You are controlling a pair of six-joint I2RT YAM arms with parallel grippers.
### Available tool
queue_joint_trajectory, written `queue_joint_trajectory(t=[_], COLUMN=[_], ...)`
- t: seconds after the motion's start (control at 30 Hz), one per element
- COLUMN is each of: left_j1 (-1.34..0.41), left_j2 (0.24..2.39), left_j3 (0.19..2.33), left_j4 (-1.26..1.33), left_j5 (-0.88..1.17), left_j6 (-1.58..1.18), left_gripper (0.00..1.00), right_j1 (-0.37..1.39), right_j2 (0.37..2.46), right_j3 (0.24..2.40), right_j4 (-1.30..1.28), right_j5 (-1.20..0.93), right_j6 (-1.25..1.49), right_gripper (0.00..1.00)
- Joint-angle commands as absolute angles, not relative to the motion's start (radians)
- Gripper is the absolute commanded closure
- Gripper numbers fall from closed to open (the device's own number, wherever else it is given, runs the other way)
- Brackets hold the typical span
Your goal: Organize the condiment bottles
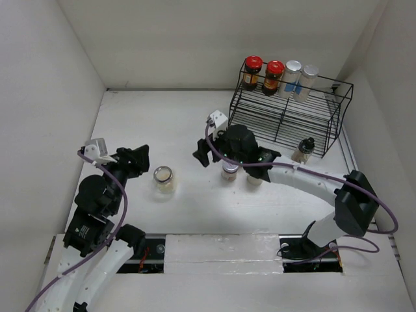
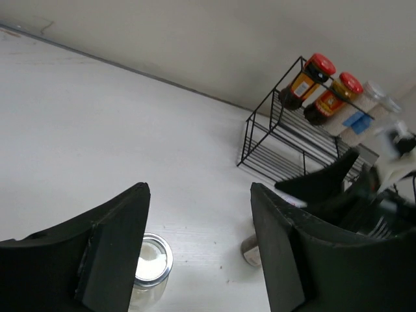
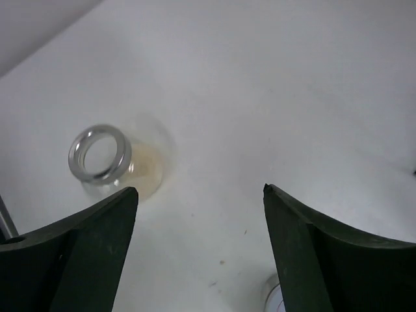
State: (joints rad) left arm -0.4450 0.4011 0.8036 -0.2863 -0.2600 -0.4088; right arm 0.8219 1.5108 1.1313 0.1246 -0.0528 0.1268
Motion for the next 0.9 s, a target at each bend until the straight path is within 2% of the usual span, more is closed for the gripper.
queue_joint_trajectory(t=[0.0, 0.03, 0.13, 0.17, 0.23, 0.33, 0.47, 0.87], left_j1=[-0.442, -0.442, -0.442, -0.442, -0.442, -0.442, -0.442, -0.442], left_j2=[0.364, 0.364, 0.373, 0.373, 0.393, 0.384, 0.335, 0.331], left_j3=[0.804, 0.804, 0.804, 0.804, 0.813, 0.813, 0.813, 0.793], left_j4=[-0.264, -0.264, -0.264, -0.264, -0.264, -0.276, -0.298, -0.279], left_j5=[-0.344, -0.344, -0.331, -0.331, -0.344, -0.393, -0.448, -0.404], left_j6=[-0.440, -0.440, -0.440, -0.440, -0.440, -0.459, -0.486, -0.477], left_gripper=[0.40, 0.40, 0.39, 0.39, 0.37, 0.31, 0.24, 0.22], right_j1=[0.874, 0.874, 0.893, 0.908, 0.998, 1.101, 1.134, 1.134], right_j2=[1.456, 1.428, 1.434, 1.456, 1.511, 1.638, 1.787, 2.029], right_j3=[1.103, 1.051, 0.996, 1.009, 1.051, 1.152, 1.300, 1.503], right_j4=[0.141, 0.141, 0.201, 0.201, 0.186, 0.161, 0.161, 0.114], right_j5=[0.132, 0.143, 0.000, -0.044, -0.087, -0.046, -0.057, 0.067], right_j6=[0.126, 0.153, 0.153, 0.141, 0.103, 0.046, 0.037, 0.028], right_gripper=[0.16, 0.14, 0.08, 0.03, 0.00, 0.00, 0.00, 0.00])
